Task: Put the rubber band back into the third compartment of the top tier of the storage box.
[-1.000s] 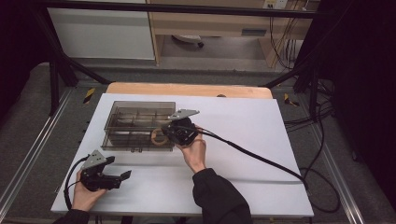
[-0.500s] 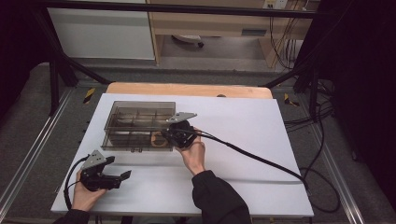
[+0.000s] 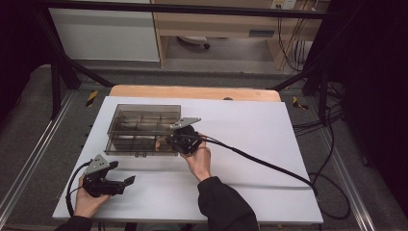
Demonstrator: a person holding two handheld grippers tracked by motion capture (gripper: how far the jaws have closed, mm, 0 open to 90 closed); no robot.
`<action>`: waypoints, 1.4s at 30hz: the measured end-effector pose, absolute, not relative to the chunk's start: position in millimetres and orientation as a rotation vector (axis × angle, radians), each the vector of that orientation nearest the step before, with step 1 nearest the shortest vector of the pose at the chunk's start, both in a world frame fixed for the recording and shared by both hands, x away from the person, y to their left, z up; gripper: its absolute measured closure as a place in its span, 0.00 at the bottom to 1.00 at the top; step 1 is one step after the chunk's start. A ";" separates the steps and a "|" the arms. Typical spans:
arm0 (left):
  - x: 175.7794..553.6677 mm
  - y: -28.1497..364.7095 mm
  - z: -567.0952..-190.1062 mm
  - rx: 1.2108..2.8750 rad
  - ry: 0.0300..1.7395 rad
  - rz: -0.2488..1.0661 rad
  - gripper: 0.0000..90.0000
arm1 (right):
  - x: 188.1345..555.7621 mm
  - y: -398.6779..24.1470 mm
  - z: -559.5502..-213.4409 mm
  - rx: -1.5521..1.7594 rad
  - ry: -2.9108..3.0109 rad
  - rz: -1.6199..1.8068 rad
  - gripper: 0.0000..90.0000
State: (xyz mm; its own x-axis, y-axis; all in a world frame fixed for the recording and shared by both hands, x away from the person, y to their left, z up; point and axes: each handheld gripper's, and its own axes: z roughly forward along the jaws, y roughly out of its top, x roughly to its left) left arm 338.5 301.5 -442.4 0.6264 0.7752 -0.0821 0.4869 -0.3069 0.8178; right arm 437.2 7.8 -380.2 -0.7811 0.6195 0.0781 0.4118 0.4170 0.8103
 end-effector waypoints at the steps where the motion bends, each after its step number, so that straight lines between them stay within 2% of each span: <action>1: 338.5 301.4 -442.5 1.971 0.995 0.414 0.09 | 437.3 7.8 -380.4 0.905 2.440 1.294 0.94; 12: 338.5 301.4 -442.4 1.971 0.994 0.413 0.09 | 436.0 6.5 -376.8 0.892 2.427 1.323 0.85; 21: 338.4 301.5 -442.4 1.972 0.994 0.414 0.09 | 428.0 0.1 -364.4 0.858 2.427 1.334 0.72; 28: 338.4 301.6 -442.5 1.971 0.995 0.414 0.09 | 421.4 -14.2 -354.2 0.861 2.416 1.347 0.56; 29: 338.4 301.4 -442.6 1.970 0.996 0.414 0.09 | 421.4 -14.2 -354.2 0.861 2.416 1.347 0.56; 35: 338.5 301.4 -442.7 1.971 0.997 0.413 0.09 | 417.4 -41.4 -351.7 0.912 2.387 1.372 0.41; 42: 338.5 301.2 -442.9 1.975 0.997 0.412 0.09 | 414.2 -68.2 -354.0 0.960 2.352 1.395 0.31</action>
